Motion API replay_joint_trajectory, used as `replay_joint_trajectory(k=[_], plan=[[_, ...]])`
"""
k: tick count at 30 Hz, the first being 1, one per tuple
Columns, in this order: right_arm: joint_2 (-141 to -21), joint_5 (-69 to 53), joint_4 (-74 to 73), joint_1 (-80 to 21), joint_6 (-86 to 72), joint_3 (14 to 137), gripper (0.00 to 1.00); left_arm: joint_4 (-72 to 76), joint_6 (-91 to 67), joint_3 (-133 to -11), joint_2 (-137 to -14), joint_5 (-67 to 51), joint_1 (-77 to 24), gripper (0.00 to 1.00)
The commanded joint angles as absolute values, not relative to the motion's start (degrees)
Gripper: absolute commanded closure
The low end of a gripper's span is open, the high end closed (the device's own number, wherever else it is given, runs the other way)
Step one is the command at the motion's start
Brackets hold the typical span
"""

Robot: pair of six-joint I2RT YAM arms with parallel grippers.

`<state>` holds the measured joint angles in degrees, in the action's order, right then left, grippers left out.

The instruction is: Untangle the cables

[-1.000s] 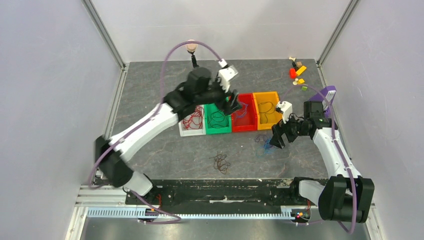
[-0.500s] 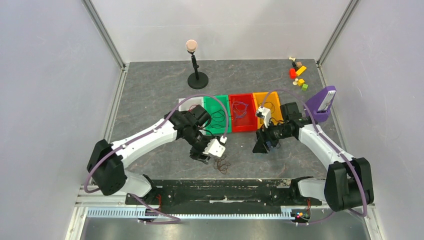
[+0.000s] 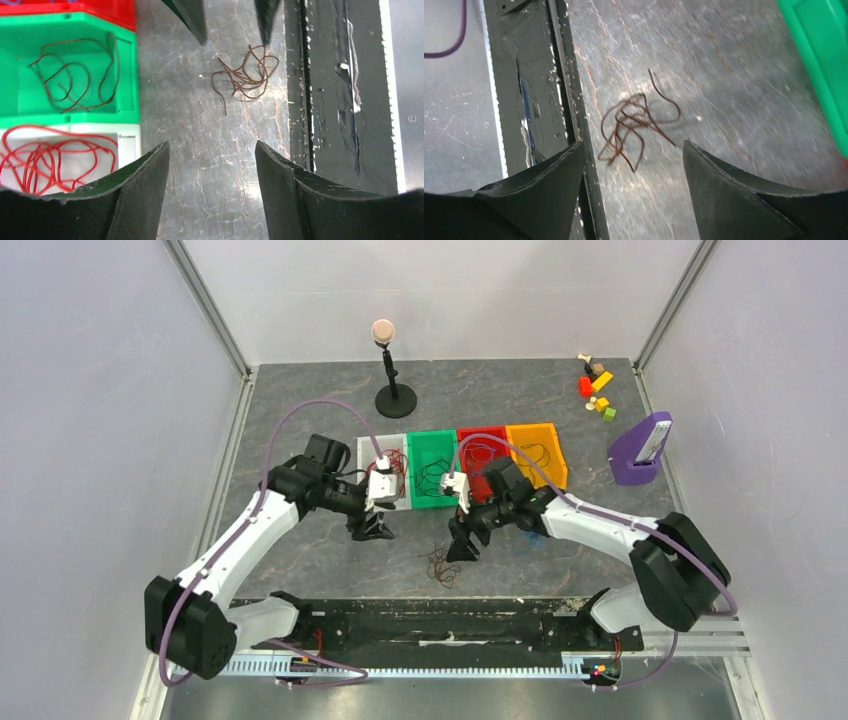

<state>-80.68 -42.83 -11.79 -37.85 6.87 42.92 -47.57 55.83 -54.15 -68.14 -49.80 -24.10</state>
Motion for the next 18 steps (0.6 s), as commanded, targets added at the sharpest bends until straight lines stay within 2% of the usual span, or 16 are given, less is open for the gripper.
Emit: replay_joint_trajectory(k=[1, 5, 8, 10, 14, 18], plan=[[-84.4, -42.1, -2.2, -42.2, 0.1, 45.7, 0.26, -38.7, 42.7, -50.7, -63.7, -53.4, -20.2, 0.29], [-88.2, -39.8, 0.3, -45.1, -3.4, 46.1, 0.31, -30.0, 33.8, -48.7, -61.5, -51.8, -18.3, 0.28], [-90.1, -38.3, 2.1, -45.4, -4.1, 46.5, 0.46, -26.8, 29.5, -48.6, -61.4, -51.4, -17.8, 0.28], [-90.8, -37.5, 2.8, -45.4, -4.2, 46.8, 0.57, -25.3, 26.8, -48.4, -61.2, -51.4, -17.6, 0.28], [-90.3, -36.8, 2.7, -45.4, -3.9, 48.0, 0.98, -23.3, 24.2, -47.4, -60.2, -51.4, -16.8, 0.28], [-85.8, -38.4, 0.9, -45.3, -2.7, 49.3, 1.0, -23.9, 26.7, -46.5, -59.0, -51.9, -16.1, 0.29]])
